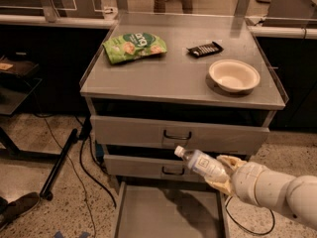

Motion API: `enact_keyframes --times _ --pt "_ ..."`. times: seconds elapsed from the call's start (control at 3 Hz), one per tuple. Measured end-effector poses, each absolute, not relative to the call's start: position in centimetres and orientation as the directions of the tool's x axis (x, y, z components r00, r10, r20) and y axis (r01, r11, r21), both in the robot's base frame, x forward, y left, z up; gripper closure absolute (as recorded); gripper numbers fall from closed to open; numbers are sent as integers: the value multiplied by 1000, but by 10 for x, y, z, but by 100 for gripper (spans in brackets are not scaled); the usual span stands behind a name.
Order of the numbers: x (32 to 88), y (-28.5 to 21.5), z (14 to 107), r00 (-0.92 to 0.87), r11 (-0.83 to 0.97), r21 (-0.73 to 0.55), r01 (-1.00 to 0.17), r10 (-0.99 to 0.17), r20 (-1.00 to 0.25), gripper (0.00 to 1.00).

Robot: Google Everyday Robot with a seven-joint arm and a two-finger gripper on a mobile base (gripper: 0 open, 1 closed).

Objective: Pick blue plastic bottle from bottom drawer and place on counter

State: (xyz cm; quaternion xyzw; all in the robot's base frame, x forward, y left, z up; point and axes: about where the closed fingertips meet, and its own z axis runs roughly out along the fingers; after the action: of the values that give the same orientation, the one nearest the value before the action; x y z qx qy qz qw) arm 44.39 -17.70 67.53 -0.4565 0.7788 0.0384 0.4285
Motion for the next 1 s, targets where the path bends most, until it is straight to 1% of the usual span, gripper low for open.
enact_keyframes --times 0.33,1.0 --pt "461 -181 723 -163 590 -395 -704 -676 -718 100" --pt "491 -186 834 -19 561 -554 -615 -713 -701 100"
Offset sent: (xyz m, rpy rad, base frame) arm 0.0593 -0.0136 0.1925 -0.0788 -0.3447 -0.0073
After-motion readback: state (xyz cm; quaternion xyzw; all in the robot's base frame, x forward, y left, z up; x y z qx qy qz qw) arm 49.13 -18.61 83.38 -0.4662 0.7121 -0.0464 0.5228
